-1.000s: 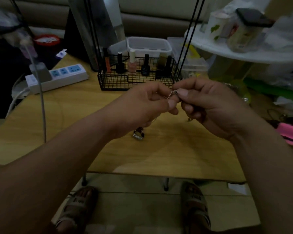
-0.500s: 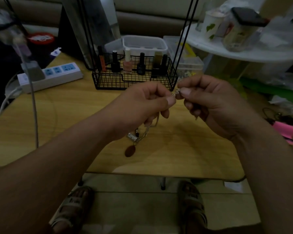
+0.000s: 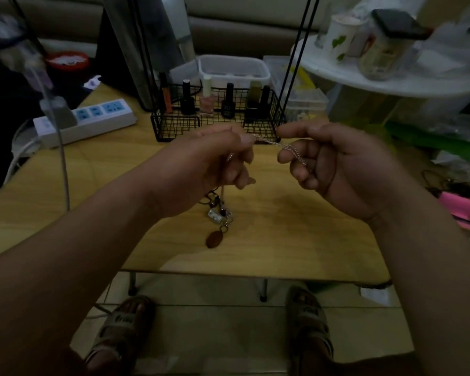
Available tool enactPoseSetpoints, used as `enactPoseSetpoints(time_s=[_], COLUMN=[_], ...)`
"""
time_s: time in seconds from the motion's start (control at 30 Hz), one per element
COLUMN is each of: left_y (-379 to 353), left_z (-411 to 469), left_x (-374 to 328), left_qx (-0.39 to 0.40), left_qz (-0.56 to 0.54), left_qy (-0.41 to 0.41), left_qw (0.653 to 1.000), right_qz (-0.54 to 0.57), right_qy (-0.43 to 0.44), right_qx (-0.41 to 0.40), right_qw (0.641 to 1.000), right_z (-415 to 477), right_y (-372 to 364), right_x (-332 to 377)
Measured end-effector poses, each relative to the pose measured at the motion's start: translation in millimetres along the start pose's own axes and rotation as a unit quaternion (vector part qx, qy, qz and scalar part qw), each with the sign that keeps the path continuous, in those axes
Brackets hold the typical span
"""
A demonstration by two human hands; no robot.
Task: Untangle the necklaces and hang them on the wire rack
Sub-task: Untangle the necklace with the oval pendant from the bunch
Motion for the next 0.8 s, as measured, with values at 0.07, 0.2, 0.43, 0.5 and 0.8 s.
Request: enactPoseSetpoints(time_s=[0.07,0.2,0.43,0.5,0.8], left_y=[2.9,7.3,3.1,-1.5,-18.2], left_z=[-2.1,-5.0,-15.2,-17.9,-13.3], left_x=[1.3,3.8,3.5,3.4,9.9], left_qx=[0.009,0.003,-0.003,0.006,0.008], left_qz=[-0.014,-0.01,0.003,-0.003,0.042], left_qy=[0.002,0.014,0.017,0.029,0.016], left_qw=[1.0,1.0,1.0,1.0,0.999], right_qz=[0.007,0.001,-0.123,-0.195,-0.278], right_qy=[-0.005,0.001,0.015,0.017,0.101], right_qx=[0.01,0.021,0.003,-0.027,-0.062], right_qw=[1.0,1.0,0.992,0.98,0.953], right_z=[-0.9,-3.8,-15.2,-19.8,-41.3], right_y=[-0.6,-0.5,4.0,5.6,-15.4], right_x=[-1.1,0.0,-0.1,-2.4,-15.0])
Point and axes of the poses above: each hand's wrist, its own z-axis towards the middle knuckle, its own y-axis out of the back of the hand, x = y × z, the point moved 3 cm from there along z, towards the middle knuckle, and after that the axes turned 10 degrees about y, right-handed, at the moved point
